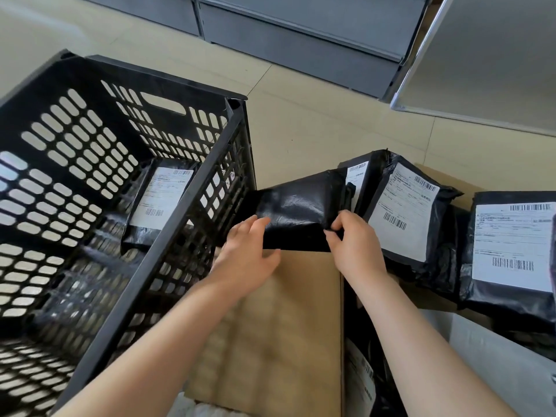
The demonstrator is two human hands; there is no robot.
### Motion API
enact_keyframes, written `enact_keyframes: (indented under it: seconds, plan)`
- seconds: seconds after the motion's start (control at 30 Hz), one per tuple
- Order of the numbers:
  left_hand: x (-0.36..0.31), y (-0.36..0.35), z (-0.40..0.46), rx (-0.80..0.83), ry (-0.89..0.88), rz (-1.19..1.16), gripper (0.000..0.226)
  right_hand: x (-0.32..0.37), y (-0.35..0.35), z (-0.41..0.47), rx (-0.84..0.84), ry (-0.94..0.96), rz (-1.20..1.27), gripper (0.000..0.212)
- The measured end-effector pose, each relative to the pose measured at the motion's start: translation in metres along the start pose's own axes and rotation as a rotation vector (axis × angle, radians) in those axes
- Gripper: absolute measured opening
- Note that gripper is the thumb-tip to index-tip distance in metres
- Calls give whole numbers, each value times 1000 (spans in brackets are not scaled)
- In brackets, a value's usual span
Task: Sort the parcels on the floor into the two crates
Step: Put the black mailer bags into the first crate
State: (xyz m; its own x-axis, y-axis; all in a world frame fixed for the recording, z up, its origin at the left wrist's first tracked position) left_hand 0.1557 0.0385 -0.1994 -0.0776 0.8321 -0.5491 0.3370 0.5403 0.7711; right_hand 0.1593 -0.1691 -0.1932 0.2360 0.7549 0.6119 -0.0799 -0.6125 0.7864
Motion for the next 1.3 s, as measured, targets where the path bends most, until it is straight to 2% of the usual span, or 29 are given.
enact_keyframes:
  seconds: [0.17, 0.23, 0.33, 0.5, 0.67, 0.87, 1.07, 1.2, 1.3]
  plan:
    - [-12, -7, -6, 11, -75, -131, 55, 6, 2, 5, 93, -52, 39, 19]
    - [-17, -10, -11, 2, -130, -178, 53, 13, 9, 8, 76, -45, 57, 19]
    - [-19, -17, -14, -6, -170, -189, 66, 22, 24, 11, -8, -37, 98, 18]
    - [-20, -21, -14, -12, -161, -138, 81, 25, 27, 17, 73, -90, 105, 18]
    - [-18, -22, -9, -38, -155, -74, 88, 25, 35, 18, 22, -134, 175, 21]
    - [-17, -22, -10, -130, -153, -27, 95, 41, 55, 19, 39, -138, 152, 24]
    - [-26, -10, -11, -271, -212, 128, 99, 56, 84, 21, 10, -121, 117, 42]
    - [-33, -2, -8, -329, -231, 175, 101, 60, 91, 26, 55, -111, 77, 41]
    - [-35, 12, -7, -409, -230, 157, 97, 67, 94, 27, 107, -86, 88, 28]
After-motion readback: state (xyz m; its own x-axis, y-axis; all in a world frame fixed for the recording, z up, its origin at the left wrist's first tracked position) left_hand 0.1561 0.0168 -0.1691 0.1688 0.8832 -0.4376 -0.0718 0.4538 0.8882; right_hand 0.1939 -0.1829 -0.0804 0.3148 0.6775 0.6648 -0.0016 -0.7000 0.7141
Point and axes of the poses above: each hand's wrist, its own z-axis towards the middle knuckle, its own y-axis out of the back of the hand, x = y × z, the point moved 8 cm from there along z, towards the middle knuckle, and after that the axes turned 2 degrees about -x, right-handed, at the moved point
